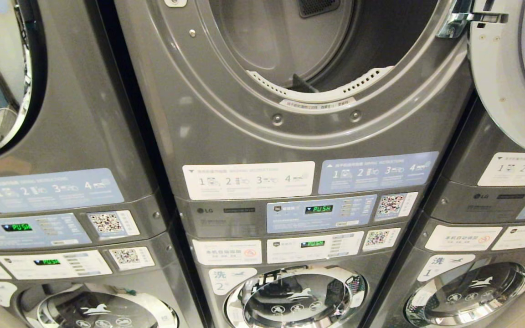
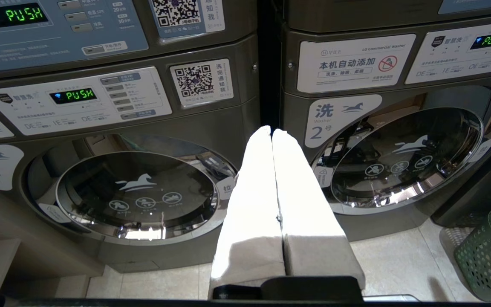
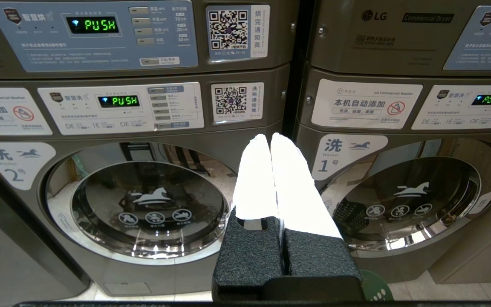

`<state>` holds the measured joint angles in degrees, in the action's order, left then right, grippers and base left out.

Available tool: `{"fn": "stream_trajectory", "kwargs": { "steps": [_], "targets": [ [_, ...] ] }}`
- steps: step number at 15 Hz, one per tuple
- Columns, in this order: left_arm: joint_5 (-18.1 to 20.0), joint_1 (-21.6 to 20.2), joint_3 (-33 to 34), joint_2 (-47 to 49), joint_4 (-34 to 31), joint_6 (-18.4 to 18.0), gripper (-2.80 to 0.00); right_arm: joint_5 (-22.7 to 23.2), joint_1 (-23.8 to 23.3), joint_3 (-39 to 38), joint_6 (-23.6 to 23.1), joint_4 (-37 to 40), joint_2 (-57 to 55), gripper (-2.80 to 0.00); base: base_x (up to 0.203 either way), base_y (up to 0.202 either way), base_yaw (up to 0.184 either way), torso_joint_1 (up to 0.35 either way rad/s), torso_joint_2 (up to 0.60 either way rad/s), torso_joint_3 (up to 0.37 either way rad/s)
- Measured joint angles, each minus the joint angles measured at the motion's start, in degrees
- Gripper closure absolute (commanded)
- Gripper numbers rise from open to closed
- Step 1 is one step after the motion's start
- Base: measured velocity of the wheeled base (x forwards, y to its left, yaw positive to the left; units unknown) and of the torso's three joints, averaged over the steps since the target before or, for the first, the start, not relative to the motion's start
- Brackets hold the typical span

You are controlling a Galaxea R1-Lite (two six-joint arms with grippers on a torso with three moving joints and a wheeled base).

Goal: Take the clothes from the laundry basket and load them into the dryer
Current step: Take the clothes out of the basket

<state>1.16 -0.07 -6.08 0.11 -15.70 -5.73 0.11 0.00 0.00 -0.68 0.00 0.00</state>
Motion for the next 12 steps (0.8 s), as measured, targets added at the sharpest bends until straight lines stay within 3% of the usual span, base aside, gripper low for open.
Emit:
{"fn": "stream_trajectory", "kwargs": {
  "steps": [2,5,7,9,12],
  "targets": [
    [-0.18,0.0,0.02,0.0,0.0,0.57,0.0,0.0,0.0,0.0,0.0,0.0,0.0,0.0,0.0,0.0,0.0,-0.058,0.14,0.068],
    [-2.59,0.0,0.05,0.0,0.2,5.39,0.0,0.0,0.0,0.0,0.07,0.0,0.0,0.0,0.0,0.0,0.0,-0.054,0.12,0.06],
    [-2.83,0.02,0.05,0.0,0.27,5.61,0.0,0.02,0.0,0.0,0.27,0.0,0.0,0.0,0.0,0.0,0.0,-0.049,0.11,0.056],
    [-2.83,0.0,0.05,0.0,0.24,4.98,0.0,0.02,0.0,0.0,0.27,0.0,0.0,0.0,0.0,0.0,0.0,-0.054,0.12,0.062],
    [-0.79,0.0,0.05,0.0,0.24,-0.95,0.0,0.02,0.0,0.0,0.2,0.0,0.0,0.0,0.0,0.0,0.0,-0.057,0.12,0.059]
  ]
}}
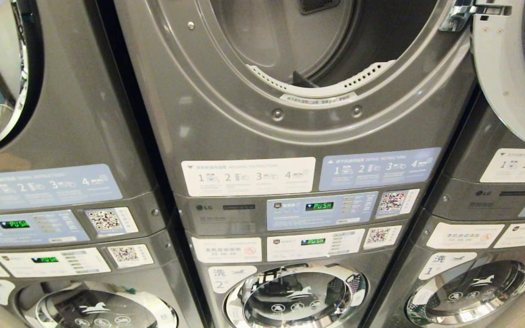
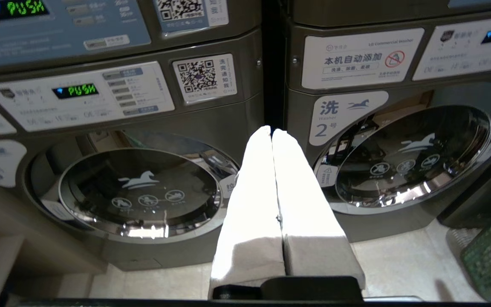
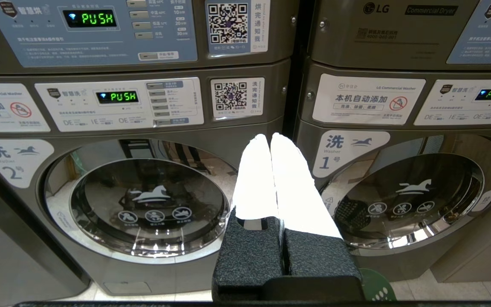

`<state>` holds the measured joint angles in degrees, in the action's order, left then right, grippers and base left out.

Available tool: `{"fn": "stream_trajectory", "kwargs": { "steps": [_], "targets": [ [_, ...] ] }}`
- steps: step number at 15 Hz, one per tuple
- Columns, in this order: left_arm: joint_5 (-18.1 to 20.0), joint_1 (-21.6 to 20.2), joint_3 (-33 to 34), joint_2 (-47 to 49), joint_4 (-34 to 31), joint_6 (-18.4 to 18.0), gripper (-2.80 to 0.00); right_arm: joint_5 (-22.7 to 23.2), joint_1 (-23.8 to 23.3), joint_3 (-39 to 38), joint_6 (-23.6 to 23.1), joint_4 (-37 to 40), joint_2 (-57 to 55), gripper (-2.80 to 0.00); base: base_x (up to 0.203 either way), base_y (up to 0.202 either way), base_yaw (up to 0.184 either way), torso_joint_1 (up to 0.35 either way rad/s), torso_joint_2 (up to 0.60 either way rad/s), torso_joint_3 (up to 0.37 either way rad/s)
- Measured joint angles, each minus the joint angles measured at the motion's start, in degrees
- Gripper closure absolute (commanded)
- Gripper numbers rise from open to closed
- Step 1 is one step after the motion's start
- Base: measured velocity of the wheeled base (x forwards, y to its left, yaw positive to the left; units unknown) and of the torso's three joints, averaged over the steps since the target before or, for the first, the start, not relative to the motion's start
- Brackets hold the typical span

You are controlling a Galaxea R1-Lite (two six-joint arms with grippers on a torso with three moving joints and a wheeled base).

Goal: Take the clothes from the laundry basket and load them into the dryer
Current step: Take the clothes out of the basket

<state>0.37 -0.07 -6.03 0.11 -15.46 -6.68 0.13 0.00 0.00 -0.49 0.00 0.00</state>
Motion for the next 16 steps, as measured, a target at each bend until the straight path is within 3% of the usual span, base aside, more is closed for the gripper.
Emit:
{"fn": "stream_trajectory", "kwargs": {
  "steps": [7,16],
  "targets": [
    [0.25,0.05,0.14,0.0,0.11,-0.05,0.0,0.02,-0.01,0.0,0.02,0.0,0.0,0.0,0.0,-0.009,0.003,-0.053,0.12,0.06],
    [0.23,0.0,0.15,0.0,0.11,0.01,0.0,0.02,0.0,0.0,0.0,0.0,0.0,0.0,0.0,-0.183,0.003,-0.056,0.13,0.063]
  ]
}}
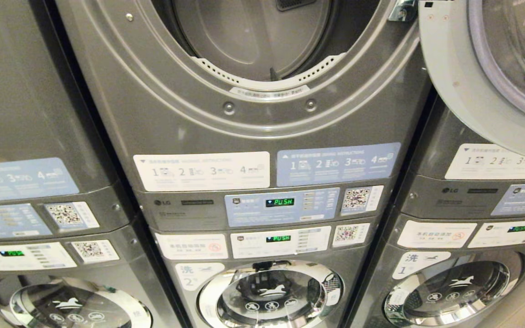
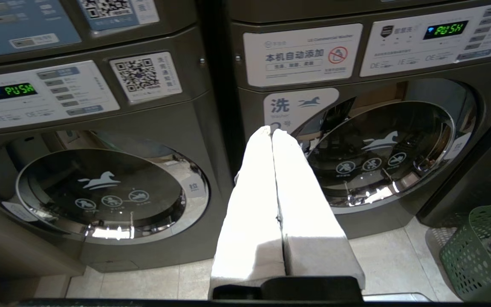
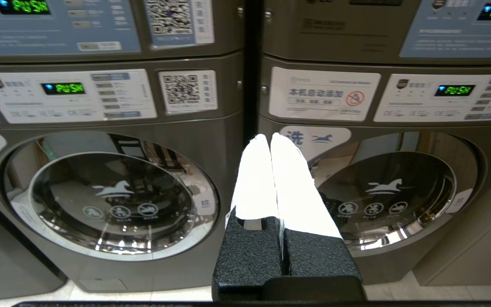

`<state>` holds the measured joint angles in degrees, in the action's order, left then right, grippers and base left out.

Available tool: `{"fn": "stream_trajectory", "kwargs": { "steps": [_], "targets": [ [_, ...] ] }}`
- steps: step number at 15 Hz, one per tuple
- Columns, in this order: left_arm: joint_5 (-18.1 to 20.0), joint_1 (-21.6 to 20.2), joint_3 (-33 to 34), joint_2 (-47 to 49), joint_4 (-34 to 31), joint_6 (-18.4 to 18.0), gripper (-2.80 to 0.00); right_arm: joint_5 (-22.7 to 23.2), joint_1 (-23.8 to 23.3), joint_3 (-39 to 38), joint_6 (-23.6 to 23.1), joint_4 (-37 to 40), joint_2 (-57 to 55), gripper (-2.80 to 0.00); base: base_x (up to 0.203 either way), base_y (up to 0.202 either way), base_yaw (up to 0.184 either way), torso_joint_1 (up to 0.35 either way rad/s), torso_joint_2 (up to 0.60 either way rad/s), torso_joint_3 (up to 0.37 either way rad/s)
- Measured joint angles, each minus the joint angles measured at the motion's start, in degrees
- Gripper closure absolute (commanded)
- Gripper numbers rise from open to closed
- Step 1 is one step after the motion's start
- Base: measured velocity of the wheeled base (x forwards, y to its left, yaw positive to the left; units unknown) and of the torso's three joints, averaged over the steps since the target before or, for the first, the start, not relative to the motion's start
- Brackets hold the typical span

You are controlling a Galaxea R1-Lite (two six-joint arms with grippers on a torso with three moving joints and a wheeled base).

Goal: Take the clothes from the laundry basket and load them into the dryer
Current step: Take the clothes out of the basket

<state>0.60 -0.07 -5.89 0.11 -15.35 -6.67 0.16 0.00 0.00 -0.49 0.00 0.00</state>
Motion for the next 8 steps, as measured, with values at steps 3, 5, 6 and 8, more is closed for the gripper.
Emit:
{"fn": "stream_trajectory", "kwargs": {
  "steps": [3,5,6,8],
  "targets": [
    [-0.05,-0.03,0.0,0.0,0.04,-0.06,0.0,0.0,0.0,0.0,0.0,0.0,0.0,0.0,0.0,-0.089,0.001,-0.06,0.13,0.072],
    [-0.02,0.02,0.0,0.0,0.02,-0.05,0.0,0.0,-0.02,0.0,0.05,0.0,0.0,0.0,0.0,0.0,0.0,-0.053,0.13,0.075],
    [-0.02,0.02,0.0,0.0,0.05,-0.06,0.0,0.0,-0.07,0.0,0.05,0.0,0.0,0.0,0.0,0.0,0.0,-0.066,0.15,0.076],
    [-0.04,0.0,0.0,0.0,0.09,-0.06,0.0,-0.01,0.0,0.0,0.0,0.0,0.0,0.0,0.0,0.0,0.0,-0.063,0.13,0.071]
  ]
}}
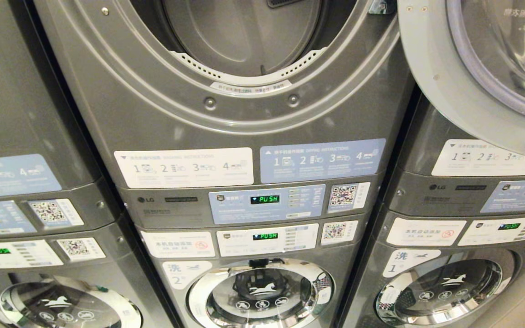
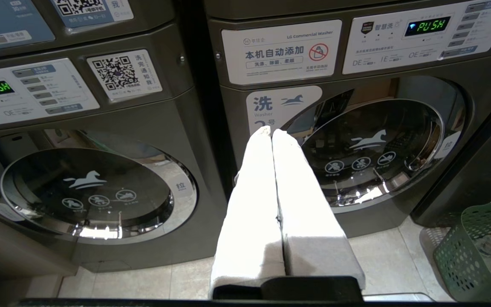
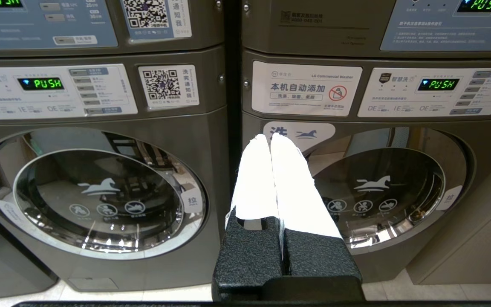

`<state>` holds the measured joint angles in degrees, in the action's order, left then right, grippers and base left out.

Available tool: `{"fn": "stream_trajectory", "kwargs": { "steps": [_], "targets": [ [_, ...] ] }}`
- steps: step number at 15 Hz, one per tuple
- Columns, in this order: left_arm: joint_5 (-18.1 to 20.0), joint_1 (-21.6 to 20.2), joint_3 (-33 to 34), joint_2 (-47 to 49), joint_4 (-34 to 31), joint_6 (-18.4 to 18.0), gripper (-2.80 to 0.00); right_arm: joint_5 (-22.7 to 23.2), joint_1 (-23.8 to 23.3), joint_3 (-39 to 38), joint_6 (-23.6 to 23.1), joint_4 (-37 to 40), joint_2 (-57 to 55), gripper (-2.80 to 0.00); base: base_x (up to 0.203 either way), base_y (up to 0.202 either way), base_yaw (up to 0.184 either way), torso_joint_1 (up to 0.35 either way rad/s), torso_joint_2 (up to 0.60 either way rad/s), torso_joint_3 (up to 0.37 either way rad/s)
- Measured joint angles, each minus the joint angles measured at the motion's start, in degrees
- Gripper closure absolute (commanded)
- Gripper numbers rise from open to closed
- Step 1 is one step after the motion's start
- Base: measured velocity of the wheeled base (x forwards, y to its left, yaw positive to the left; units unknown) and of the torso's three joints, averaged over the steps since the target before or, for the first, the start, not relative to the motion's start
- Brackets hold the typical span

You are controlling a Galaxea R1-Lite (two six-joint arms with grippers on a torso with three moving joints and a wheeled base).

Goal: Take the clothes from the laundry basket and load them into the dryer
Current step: Take the clothes out of the basket

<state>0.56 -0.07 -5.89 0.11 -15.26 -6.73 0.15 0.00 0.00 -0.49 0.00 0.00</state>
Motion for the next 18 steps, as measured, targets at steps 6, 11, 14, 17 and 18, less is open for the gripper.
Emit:
{"fn": "stream_trajectory", "kwargs": {
  "steps": [6,11,14,17,18],
  "targets": [
    [0.1,-0.13,4.74,0.0,15.6,1.27,0.0,-0.01,0.0,0.0,0.05,0.0,0.0,0.0,0.0,0.0,0.0,-0.066,0.14,0.073],
    [-0.56,-0.23,5.81,0.0,14.96,4.73,0.0,-0.02,0.0,0.0,0.02,0.0,0.0,0.0,0.0,0.0,0.0,-0.077,0.17,0.086],
    [-0.56,-0.25,5.89,0.0,15.04,4.73,0.0,-0.05,0.0,0.0,0.27,0.0,0.0,0.0,0.0,0.0,0.0,-0.083,0.19,0.097],
    [-0.58,-0.26,5.89,0.0,15.05,4.73,0.0,-0.05,0.0,0.0,0.33,0.0,0.0,0.0,0.0,0.0,0.0,-0.089,0.2,0.106],
    [-0.57,-0.26,5.89,0.0,15.06,4.73,0.0,-0.06,0.0,0.0,0.38,0.0,0.0,0.0,0.0,0.0,0.0,-0.09,0.22,0.101]
  ]
}}
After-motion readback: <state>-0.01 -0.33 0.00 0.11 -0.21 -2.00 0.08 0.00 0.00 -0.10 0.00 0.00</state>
